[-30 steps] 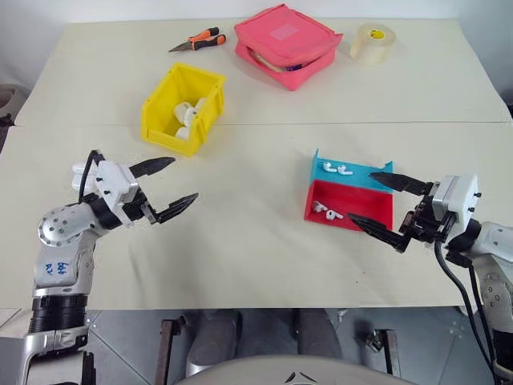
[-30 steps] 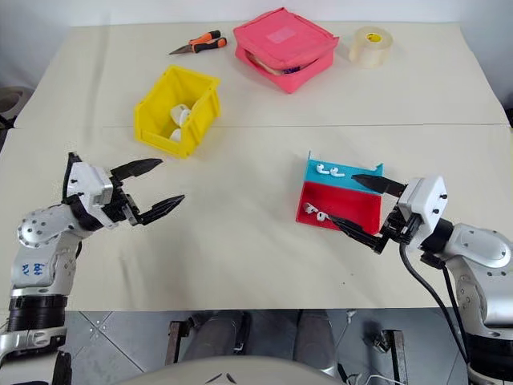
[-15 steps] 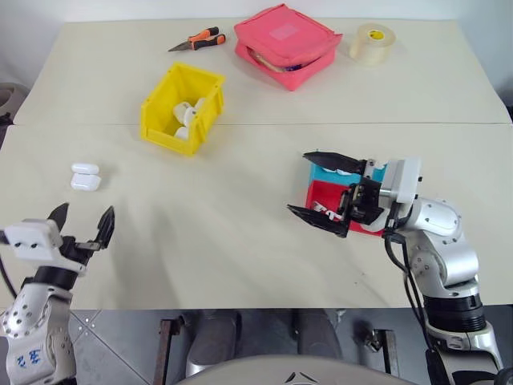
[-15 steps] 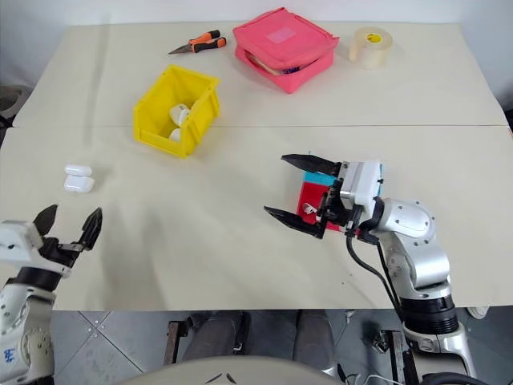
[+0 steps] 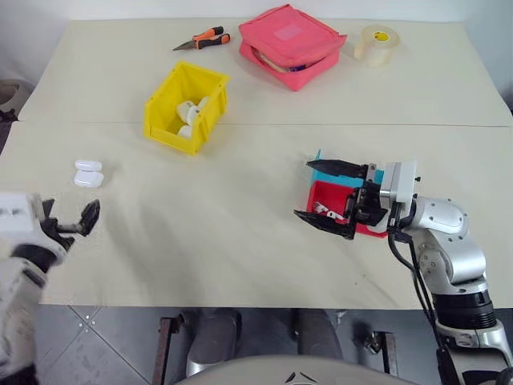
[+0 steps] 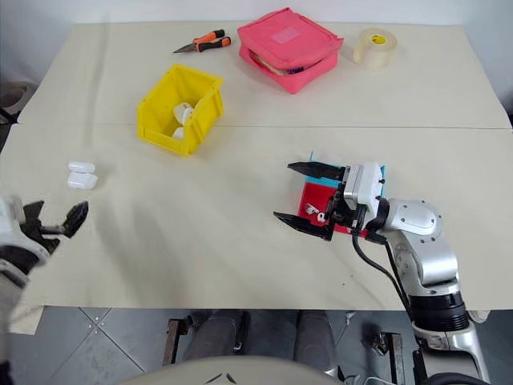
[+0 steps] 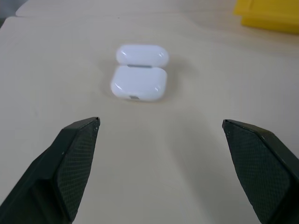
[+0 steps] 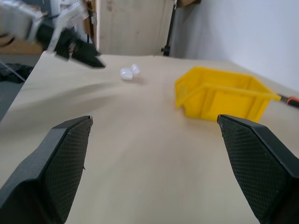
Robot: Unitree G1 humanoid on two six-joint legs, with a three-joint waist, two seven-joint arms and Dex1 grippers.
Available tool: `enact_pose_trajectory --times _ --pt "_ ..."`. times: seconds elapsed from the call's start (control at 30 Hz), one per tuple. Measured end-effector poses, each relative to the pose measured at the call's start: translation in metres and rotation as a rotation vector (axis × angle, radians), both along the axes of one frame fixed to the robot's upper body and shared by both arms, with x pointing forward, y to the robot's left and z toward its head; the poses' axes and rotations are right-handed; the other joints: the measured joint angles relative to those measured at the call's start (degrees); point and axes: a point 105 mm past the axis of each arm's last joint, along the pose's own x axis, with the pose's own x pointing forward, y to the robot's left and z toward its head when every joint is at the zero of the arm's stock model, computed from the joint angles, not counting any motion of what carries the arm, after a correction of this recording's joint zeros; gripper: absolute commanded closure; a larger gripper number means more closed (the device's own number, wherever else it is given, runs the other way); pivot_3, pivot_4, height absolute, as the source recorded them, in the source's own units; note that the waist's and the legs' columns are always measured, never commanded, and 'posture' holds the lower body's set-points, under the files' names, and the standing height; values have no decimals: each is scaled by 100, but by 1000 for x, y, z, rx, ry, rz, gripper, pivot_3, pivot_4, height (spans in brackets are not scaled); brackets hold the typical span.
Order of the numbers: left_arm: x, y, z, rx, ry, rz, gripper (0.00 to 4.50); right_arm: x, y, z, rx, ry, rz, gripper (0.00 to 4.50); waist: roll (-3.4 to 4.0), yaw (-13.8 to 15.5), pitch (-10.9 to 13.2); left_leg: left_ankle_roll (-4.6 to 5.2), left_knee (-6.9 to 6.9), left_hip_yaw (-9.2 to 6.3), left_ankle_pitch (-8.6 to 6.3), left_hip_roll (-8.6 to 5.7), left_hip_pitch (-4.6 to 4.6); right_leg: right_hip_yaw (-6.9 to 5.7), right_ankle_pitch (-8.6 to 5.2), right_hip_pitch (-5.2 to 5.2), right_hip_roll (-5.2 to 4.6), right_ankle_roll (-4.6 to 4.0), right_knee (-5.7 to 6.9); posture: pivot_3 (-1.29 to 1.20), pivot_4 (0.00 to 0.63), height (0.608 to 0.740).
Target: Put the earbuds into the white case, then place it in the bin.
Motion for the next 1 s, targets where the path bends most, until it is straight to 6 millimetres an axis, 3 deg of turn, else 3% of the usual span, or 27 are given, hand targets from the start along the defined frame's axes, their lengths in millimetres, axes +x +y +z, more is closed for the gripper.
enact_pose_trajectory --times 0.13,0.43,0.8,1.0 --pt "26 10 28 20 110 -60 22 0 -3 -1 -8 23 -2 0 3 -38 0 -1 -16 13 0 -1 0 14 -1 -17 4 -2 4 0 150 740" --pt "65 28 22 -53 410 -60 22 -2 -7 0 -22 33 -28 0 -1 -232 3 -2 -33 47 -1 -3 -11 38 -2 -66 6 -4 27 0 150 740" --pt "62 41 -5 -96 597 -8 22 -5 -7 2 -10 20 -70 0 -5 -292 5 -2 -21 54 -1 -3 -12 48 -2 -70 7 -3 39 0 150 740" --pt "64 41 -4 -83 612 -22 22 -5 -7 1 -6 20 -86 0 -8 -280 5 -2 -16 54 -1 -3 -12 49 -2 -70 7 -3 45 0 150 740"
